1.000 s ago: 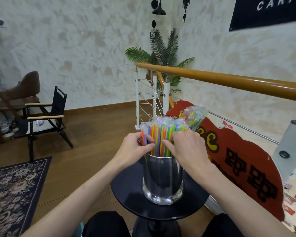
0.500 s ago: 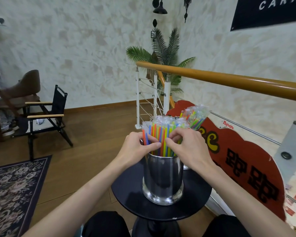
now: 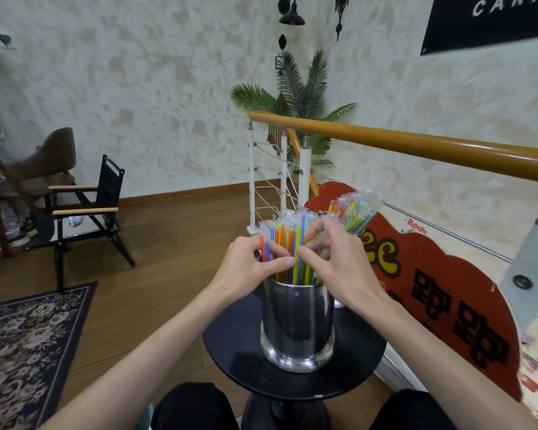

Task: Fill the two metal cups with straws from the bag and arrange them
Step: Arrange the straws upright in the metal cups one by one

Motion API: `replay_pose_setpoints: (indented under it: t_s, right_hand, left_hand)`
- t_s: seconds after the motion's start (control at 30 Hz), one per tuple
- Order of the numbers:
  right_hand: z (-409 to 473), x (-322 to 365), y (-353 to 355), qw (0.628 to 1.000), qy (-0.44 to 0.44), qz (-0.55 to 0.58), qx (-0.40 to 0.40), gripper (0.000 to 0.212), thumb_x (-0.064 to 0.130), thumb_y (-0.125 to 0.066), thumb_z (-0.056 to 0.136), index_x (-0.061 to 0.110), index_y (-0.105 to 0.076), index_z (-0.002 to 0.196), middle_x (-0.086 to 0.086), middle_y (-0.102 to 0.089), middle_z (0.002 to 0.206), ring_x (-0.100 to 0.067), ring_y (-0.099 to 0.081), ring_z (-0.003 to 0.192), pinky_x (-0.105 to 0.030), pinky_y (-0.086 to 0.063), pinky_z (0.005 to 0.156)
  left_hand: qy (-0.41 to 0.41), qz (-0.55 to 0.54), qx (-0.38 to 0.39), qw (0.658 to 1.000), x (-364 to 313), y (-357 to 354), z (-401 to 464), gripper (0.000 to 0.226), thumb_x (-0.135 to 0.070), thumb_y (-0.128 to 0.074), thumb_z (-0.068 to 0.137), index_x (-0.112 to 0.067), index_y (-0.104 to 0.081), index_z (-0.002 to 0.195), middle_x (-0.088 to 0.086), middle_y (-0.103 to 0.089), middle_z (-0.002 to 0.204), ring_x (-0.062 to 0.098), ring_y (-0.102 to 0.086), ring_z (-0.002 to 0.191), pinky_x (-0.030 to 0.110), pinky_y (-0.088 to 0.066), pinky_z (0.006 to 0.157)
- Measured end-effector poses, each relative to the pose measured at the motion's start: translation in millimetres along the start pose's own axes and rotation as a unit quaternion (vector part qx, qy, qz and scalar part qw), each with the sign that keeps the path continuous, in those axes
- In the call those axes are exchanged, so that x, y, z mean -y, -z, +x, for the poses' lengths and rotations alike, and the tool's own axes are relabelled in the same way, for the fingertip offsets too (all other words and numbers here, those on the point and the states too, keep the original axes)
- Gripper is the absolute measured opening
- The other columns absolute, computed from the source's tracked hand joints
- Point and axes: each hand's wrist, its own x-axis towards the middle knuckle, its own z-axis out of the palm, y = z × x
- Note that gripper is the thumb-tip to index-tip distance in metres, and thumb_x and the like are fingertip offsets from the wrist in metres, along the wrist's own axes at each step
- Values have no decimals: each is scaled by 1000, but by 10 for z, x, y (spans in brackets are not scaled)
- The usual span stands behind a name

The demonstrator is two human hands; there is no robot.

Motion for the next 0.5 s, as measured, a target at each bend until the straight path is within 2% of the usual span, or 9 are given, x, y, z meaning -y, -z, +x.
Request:
replay_pose_setpoints:
  t_s: [0.1, 0.2, 0.27, 0.4, 0.5]
  right_hand:
    - [-3, 15, -1, 1000, 6, 29, 6, 24, 19, -72, 93, 28, -50, 89, 6, -69, 76, -6, -64, 56, -19, -50, 55]
    - [-10, 16, 3, 999, 4, 53, 10, 19, 15, -71, 93, 19, -53, 92, 4, -70, 74, -8, -64, 52, -21, -52, 54]
    - [-11, 11, 6, 998, 3, 56, 12, 18, 13, -70, 93, 19, -53, 92, 3, -69, 74, -8, -64, 52, -21, -52, 53]
    - [-4, 1, 3, 998, 1, 68, 10, 18, 11, -68, 94, 19, -52, 91, 2, -70, 74, -9, -66, 53, -20, -52, 55]
    - [-5, -1, -8, 996, -3, 87, 16, 17, 11, -70, 93, 16, -53, 93, -1, -72, 73, -10, -69, 55, -24, -57, 59]
  left_hand:
    - [1, -9, 5, 1000, 3, 6, -5, 20, -38, -82, 79, -23, -80, 90, -2, -73, 84, 17, -70, 82, 40, -60, 79]
    - [-1, -11, 11, 1000, 13, 13, 0, 10, -32, -81, 82, -23, -80, 86, 0, -73, 86, 22, -70, 85, 47, -59, 80]
    - [-3, -10, 18, 1000, 4, 10, -2, 8, -30, -80, 84, -22, -79, 85, 0, -73, 88, 21, -70, 86, 45, -59, 80]
    - [-8, -11, 34, 999, -13, -1, -20, 10, -28, -81, 84, -19, -76, 87, -1, -72, 90, 15, -68, 84, 29, -58, 79]
    - [-5, -20, 43, 999, -12, -22, -28, 12, -25, -82, 83, -17, -73, 86, 4, -72, 82, 20, -65, 75, 25, -54, 74]
